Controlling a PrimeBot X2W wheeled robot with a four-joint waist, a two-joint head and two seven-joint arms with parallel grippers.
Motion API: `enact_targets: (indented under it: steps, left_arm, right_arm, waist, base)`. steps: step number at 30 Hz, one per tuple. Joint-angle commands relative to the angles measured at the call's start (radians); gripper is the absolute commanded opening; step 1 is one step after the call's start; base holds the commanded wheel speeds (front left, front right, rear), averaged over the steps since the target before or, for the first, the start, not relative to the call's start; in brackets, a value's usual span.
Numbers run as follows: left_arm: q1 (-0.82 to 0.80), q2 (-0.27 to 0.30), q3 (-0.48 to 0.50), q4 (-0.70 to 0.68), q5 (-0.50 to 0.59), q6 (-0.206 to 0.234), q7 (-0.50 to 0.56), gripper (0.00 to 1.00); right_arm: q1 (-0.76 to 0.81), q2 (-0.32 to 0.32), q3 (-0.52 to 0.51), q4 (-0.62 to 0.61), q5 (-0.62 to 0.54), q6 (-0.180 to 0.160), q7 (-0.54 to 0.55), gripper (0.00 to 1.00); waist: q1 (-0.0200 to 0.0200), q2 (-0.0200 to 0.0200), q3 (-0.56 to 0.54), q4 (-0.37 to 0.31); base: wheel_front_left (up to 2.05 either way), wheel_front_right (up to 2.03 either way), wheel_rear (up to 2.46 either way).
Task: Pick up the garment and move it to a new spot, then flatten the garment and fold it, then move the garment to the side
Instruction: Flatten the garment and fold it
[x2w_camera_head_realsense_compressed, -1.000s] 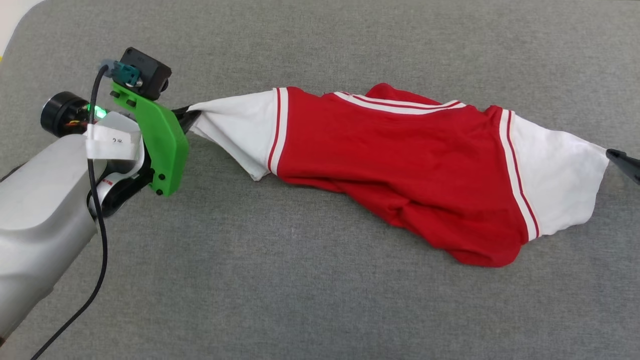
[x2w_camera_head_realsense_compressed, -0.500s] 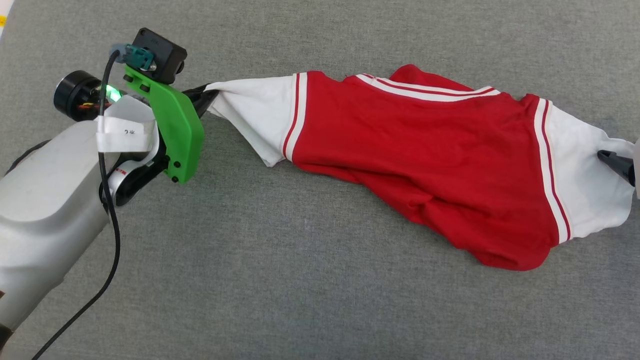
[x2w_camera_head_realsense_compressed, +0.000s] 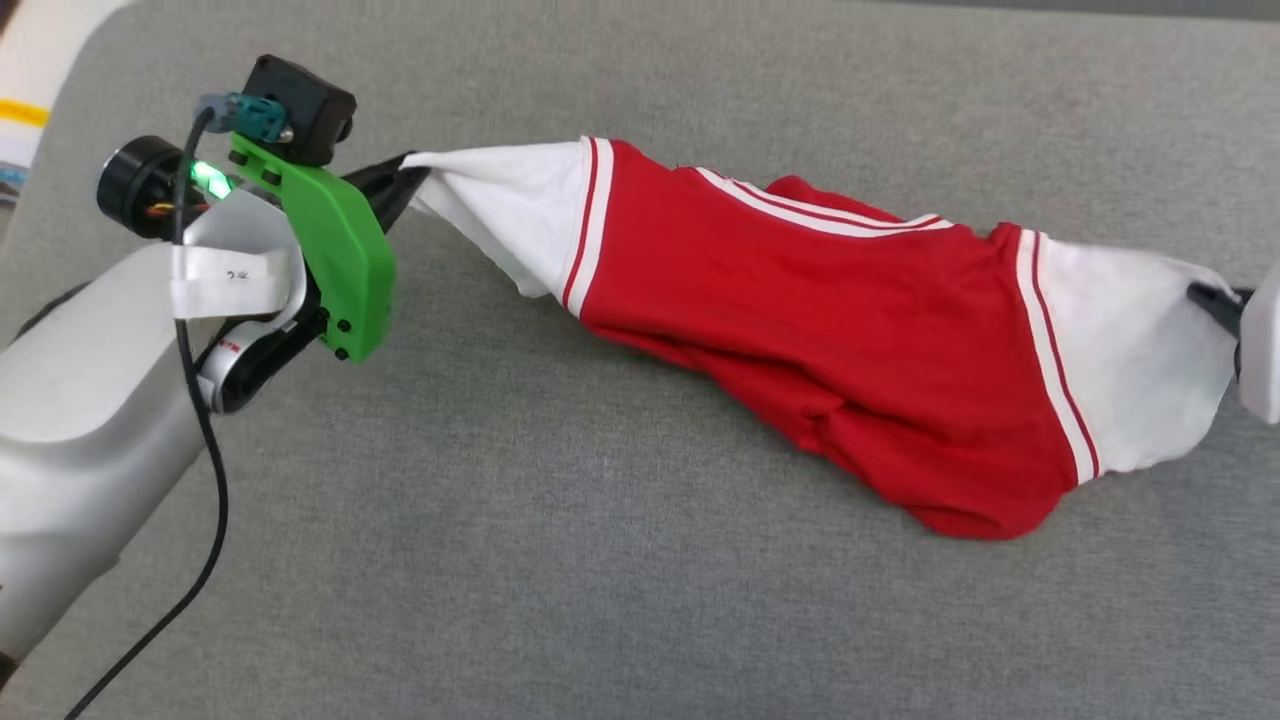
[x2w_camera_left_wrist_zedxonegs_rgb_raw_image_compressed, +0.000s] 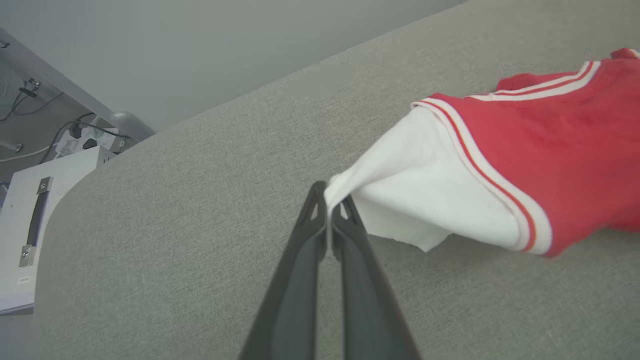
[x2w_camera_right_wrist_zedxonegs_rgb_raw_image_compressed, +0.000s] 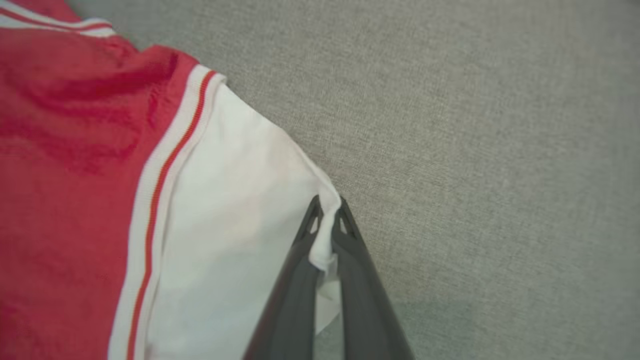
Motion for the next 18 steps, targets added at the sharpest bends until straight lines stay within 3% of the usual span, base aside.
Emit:
enact_targets:
  steps: [1, 9, 18]
  left_arm:
    - [0.008, 0.014, 0.010, -0.007, 0.021, 0.001, -0.020, 0.00]
    - [-0.008, 0.060, 0.047, -0.117, 0.058, 0.050, -0.094, 0.00]
    - [-0.097, 0.112, 0.096, -0.295, 0.126, 0.118, -0.111, 0.00]
  right_arm:
    - [-0.004, -0.012, -0.005, -0.018, 0.007, -0.001, -0.032, 0.00]
    - [-0.018, -0.084, -0.056, -0.157, -0.014, -0.001, -0.219, 0.00]
    - [-0.029, -0.105, -0.198, -0.308, -0.077, -0.001, -0.355, 0.00]
  waist:
    - [0.0000, 0.0000, -0.058, -0.016]
    - [0.0000, 0.0000, -0.128, -0.030]
    - [0.0000, 0.0000, -0.180, -0.046]
  base:
    - [0.00, 0.00, 0.00]
    - [0.00, 0.00, 0.00]
    - [0.00, 0.00, 0.00]
